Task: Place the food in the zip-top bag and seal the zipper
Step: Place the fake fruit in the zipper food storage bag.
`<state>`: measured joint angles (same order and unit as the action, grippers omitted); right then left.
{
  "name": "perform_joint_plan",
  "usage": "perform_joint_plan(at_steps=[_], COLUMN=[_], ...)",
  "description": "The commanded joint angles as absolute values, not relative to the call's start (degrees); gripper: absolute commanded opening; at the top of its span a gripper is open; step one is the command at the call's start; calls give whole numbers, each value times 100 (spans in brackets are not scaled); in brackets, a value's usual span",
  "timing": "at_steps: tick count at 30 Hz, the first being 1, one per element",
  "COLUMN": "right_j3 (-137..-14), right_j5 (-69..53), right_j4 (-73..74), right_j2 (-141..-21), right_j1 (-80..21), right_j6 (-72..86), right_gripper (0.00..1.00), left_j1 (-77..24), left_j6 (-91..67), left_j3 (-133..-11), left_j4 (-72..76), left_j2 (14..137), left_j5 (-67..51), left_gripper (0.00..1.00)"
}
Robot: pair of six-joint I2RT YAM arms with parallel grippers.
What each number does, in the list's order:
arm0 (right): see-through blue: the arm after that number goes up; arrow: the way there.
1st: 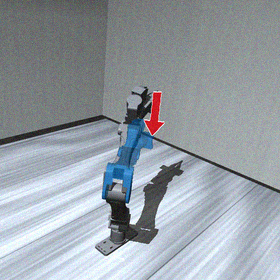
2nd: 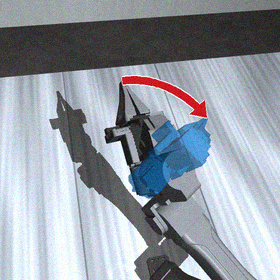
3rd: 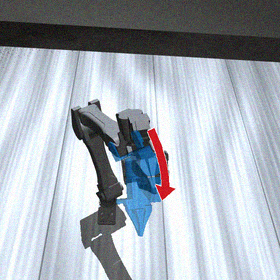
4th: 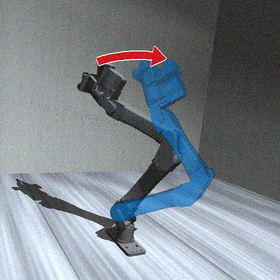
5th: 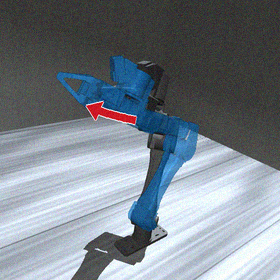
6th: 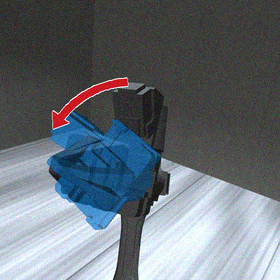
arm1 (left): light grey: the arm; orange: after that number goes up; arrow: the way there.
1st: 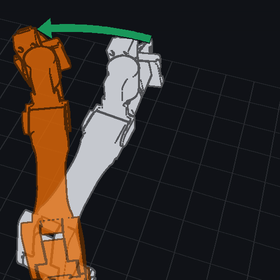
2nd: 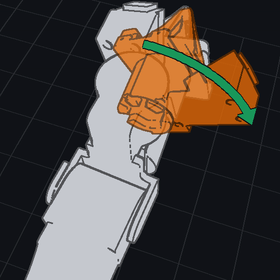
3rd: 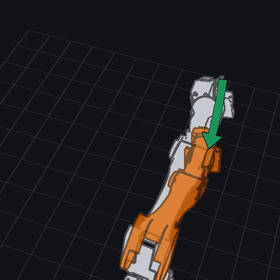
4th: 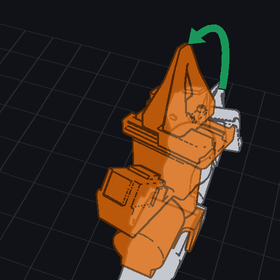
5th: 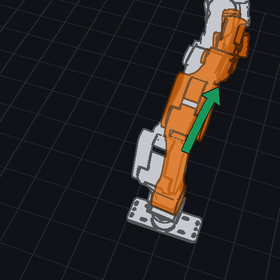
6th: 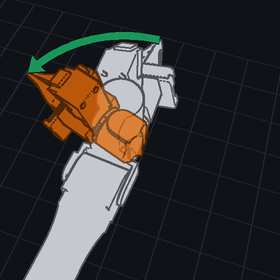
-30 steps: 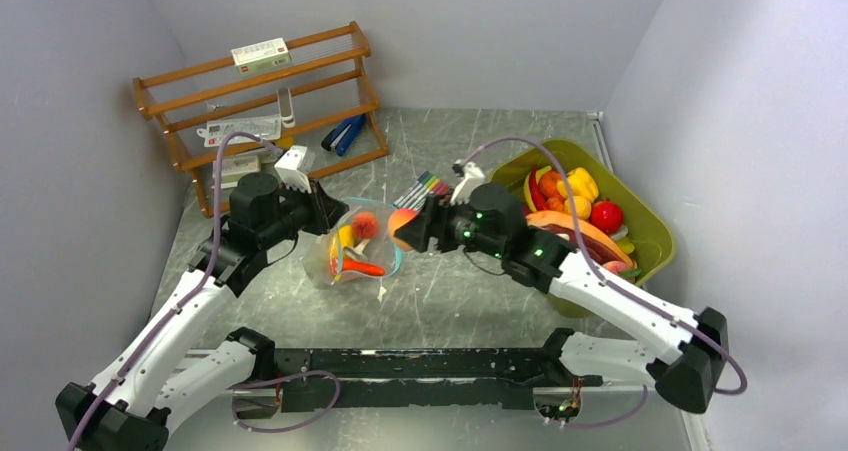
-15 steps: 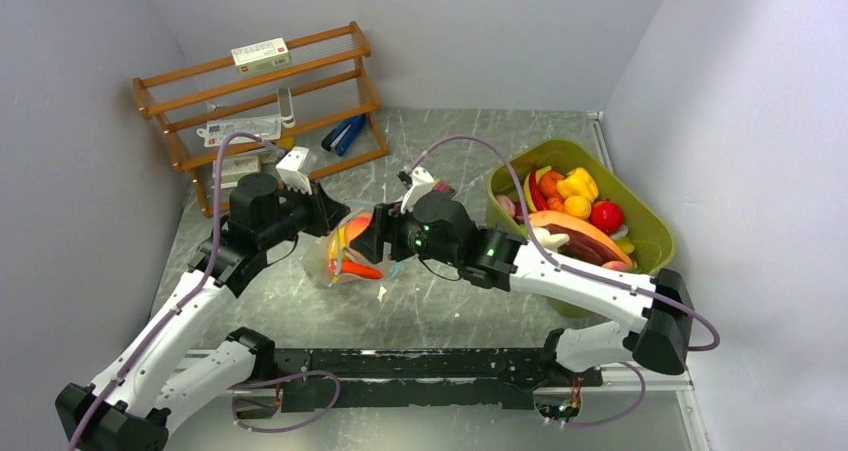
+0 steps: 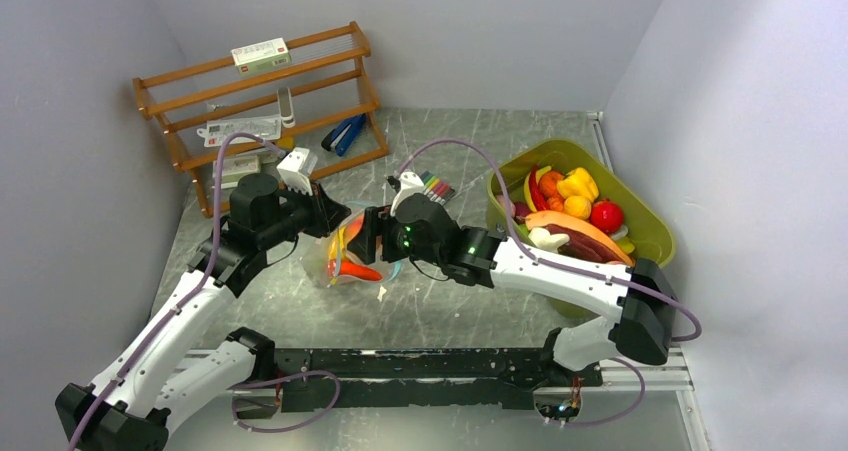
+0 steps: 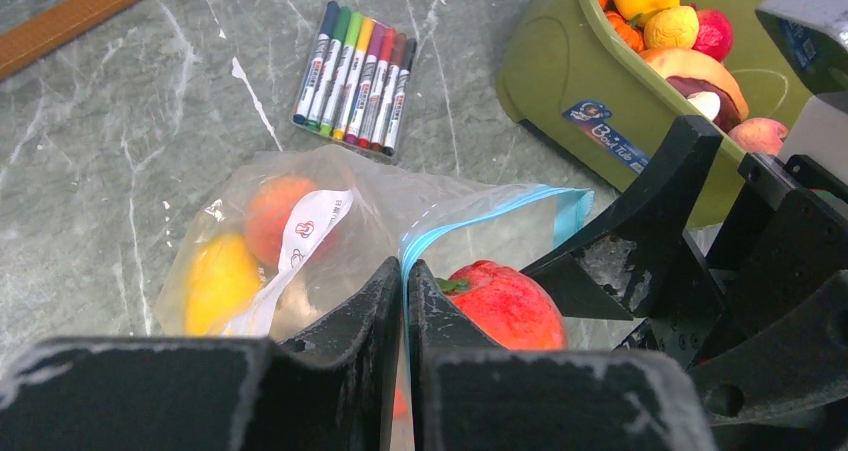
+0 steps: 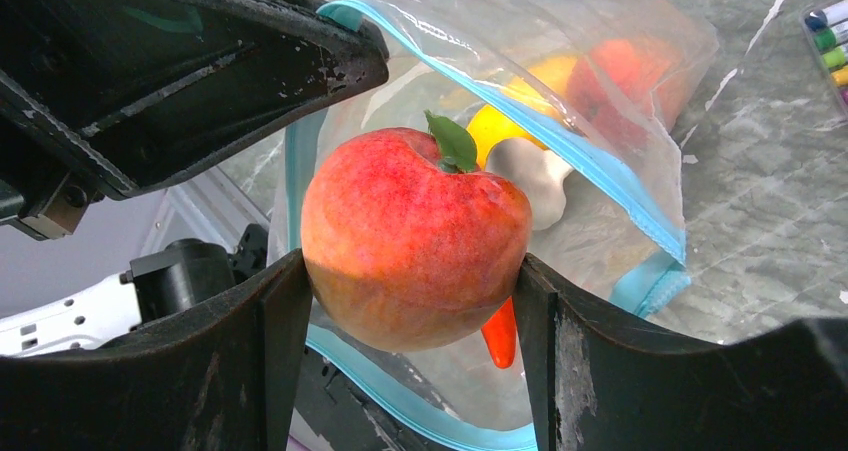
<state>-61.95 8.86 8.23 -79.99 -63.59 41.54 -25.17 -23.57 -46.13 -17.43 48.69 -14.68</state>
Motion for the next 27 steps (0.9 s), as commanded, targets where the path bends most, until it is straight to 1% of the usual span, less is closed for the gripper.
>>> perform_joint_plan(at_steps=[1,3,5,9,11,16,17,24,27], right_j3=[-6385,-6359,-6330,-6320,-6313,-6278,-6304,-6437,-6556], right_j5=[1078,1074,1023,1060,1061,1060,1054,915,1321], right_j4=[810,789,770,874,928,1029,1073,1357,1678], right_j2=[-7954,-7903,-7856,-7769,-7709,-7532,-7520,-7230,-7045], right_j1=[-6395,-6396,-6397,-6397,-6396,-6390,-6393,-6398,-6373], right_j6=[4192,4160,4080,4044,4025,3945,3924,3639,3342], right_gripper=[62,64,69,73,80,86,87,79,76], left_j1=[-2483,-2487,-2487,-2487,-2487,-2487,-2487,-2483,-2487], left_j6=[-2365,-2357,-2356,-2359,-2349,-2342,-2346,-2173,-1843], left_j3=[-4709,-4689,-4661,-4634,-4639,-4610,-4601,-4577,-4506], left_j4=[-1717,-1710,-1697,-1668,-1675,-1672,-1658,-1688,-1669], left_j2=[4791,4777,4767,4761,4763,4748,4745,4742,4728], left_j5=[-1597,-1580,-1570,-1597,-1594,-1584,-1586,-1586,-1559], left_gripper=[7,7,7,7,7,7,7,7,7])
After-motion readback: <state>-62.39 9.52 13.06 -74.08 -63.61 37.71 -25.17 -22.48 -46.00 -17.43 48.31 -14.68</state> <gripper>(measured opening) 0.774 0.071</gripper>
